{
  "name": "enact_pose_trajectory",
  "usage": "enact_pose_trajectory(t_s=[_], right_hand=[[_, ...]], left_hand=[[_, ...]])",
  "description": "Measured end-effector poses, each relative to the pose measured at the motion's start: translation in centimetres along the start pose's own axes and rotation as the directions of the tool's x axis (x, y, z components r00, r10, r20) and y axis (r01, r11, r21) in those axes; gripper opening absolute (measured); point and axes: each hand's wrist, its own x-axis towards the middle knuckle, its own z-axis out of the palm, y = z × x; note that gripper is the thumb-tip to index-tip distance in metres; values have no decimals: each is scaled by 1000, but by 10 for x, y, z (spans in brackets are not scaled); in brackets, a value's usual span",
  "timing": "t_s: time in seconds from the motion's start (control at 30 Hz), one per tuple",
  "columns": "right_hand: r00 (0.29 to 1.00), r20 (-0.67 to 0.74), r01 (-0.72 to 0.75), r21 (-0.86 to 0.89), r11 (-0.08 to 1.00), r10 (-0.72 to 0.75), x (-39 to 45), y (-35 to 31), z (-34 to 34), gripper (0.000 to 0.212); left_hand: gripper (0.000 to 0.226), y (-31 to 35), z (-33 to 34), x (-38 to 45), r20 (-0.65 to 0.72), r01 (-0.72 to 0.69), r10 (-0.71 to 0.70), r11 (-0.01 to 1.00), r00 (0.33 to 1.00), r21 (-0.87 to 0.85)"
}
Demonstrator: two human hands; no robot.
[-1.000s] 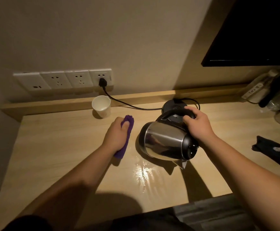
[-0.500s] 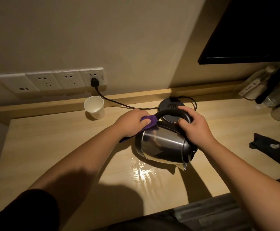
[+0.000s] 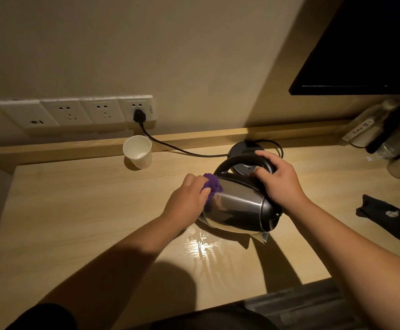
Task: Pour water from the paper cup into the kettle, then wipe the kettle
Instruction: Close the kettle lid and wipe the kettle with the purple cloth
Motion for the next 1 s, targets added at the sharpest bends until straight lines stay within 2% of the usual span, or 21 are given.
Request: enact_pose_trajectory(t_s=[0.13, 0.33, 0.53, 0.7, 0.87, 1.0], right_hand=[[997, -32, -66, 40, 997, 67, 7, -3, 0, 39], [985, -80, -148, 92, 985, 155, 15, -9, 1, 33], [956, -119, -256, 99, 962, 267, 21, -14, 7, 35], [908, -210, -339, 141, 930, 363, 23, -14, 9, 41], [849, -265, -395, 257, 882, 458, 21, -15, 14, 13], [811, -213, -446, 376, 812, 544, 18, -21, 24, 8]], left_hand=[[23, -12, 22, -29, -101, 8, -11, 1000, 995, -25], [34, -18, 47, -47, -153, 26, -25, 1000, 988, 7], [27, -20, 57, -41, -185, 70, -64, 997, 981, 26], [28, -19, 80, -57, -106, 133, -132, 991, 986, 6], [19, -7, 105, -74, 179, 61, -75, 995, 981, 78], [25, -7, 99, -82, 243, 82, -97, 994, 965, 71]])
